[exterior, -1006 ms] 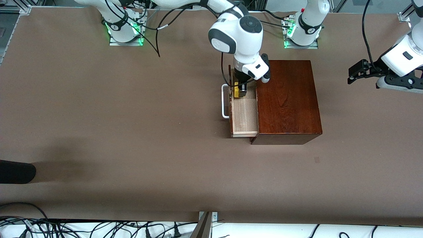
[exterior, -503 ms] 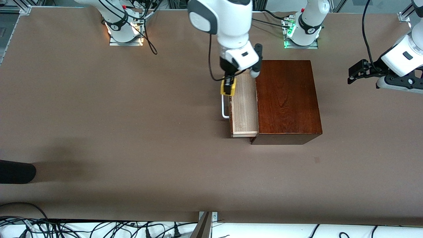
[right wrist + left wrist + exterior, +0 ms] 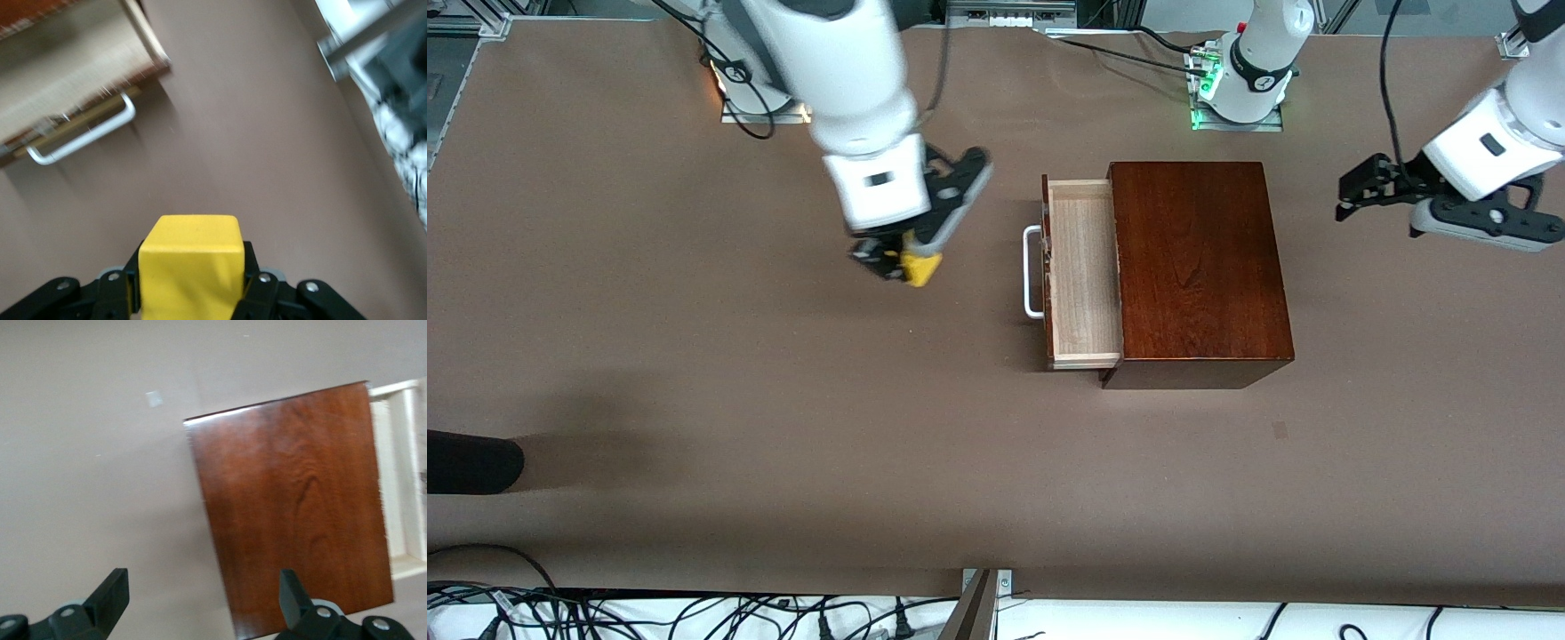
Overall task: Open drawer, take yellow block, close drawer
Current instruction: 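Lift the cube out with the right gripper while the left gripper approaches the drawer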
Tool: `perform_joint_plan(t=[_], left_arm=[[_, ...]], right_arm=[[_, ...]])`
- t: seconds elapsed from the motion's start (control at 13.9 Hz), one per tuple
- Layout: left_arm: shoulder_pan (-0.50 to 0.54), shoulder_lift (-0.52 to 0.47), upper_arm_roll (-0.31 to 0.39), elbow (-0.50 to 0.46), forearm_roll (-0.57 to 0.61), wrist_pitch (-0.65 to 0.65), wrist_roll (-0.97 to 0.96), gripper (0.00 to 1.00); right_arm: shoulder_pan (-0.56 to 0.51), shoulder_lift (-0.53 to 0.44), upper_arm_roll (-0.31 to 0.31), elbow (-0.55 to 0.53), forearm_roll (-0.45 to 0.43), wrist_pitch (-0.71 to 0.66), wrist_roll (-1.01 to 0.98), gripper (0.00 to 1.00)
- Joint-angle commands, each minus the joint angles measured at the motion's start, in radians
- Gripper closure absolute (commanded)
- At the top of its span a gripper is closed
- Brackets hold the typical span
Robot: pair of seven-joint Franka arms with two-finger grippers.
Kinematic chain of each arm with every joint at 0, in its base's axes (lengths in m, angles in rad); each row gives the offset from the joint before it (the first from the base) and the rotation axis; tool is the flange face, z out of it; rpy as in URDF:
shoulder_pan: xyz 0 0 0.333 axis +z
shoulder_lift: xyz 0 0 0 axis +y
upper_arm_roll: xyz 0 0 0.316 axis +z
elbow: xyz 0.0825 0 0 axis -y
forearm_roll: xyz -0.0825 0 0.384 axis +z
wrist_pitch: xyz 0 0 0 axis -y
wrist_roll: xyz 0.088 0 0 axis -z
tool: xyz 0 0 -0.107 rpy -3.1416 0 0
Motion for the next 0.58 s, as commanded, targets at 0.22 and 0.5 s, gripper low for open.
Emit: perform_joint_plan(t=[0.22, 0.5], left_arm=[[-0.002, 0.099, -0.215, 0.088, -0.060, -0.016, 0.012, 0.00], [-0.012, 0.191, -0.381, 0.117, -0.158, -0.005, -0.005, 0.00]], right_arm=[[-0.240, -0.171, -0.055, -0.380, 0.131, 0.040, 0.043, 1.00], [-0.255, -0.151, -0.198, -0.551, 0.120, 0.194, 0.063, 1.00]])
